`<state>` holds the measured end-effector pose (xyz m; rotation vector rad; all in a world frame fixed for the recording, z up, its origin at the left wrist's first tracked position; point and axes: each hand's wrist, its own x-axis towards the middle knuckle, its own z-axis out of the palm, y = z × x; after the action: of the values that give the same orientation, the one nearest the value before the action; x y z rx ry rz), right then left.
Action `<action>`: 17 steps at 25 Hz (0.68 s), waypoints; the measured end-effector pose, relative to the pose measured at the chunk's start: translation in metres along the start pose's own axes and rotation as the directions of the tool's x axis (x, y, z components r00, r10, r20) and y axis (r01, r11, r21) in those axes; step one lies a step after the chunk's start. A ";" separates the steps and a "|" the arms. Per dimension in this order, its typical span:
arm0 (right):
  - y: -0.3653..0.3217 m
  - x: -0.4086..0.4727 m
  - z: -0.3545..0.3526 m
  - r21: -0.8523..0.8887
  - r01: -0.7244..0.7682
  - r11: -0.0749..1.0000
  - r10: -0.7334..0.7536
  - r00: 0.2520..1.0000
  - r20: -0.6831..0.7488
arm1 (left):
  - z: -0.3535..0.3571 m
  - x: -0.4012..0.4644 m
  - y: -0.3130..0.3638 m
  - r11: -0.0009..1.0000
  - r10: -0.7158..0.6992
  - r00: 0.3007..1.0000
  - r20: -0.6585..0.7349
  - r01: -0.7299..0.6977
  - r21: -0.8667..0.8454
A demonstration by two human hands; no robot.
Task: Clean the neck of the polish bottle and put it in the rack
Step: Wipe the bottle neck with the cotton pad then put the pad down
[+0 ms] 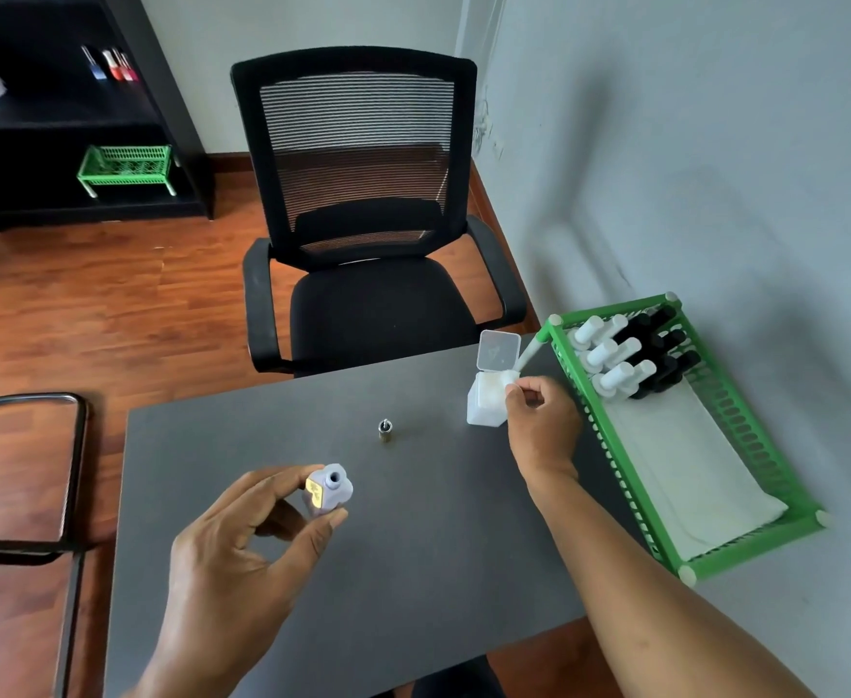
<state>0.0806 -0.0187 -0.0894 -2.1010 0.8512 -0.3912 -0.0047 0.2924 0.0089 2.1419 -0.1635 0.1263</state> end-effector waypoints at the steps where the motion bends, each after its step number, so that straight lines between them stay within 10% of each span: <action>1: -0.001 -0.001 -0.001 0.015 0.029 0.999 -0.029 0.999 -0.016 | 0.000 0.001 0.000 1.000 0.005 1.000 0.000 -0.005 0.003; 10: 0.008 -0.015 -0.004 -0.128 0.308 0.943 -0.308 0.951 0.019 | -0.004 -0.001 0.009 0.998 0.059 0.998 0.006 -0.059 -0.011; 17: 0.020 -0.015 -0.010 -0.317 0.616 0.721 -0.623 0.777 0.093 | -0.006 -0.005 0.008 0.998 0.067 0.998 0.017 -0.067 0.005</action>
<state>0.0555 -0.0224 -0.0992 -2.6861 0.1834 -0.6545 -0.0116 0.2934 0.0178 2.1438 -0.2453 0.1483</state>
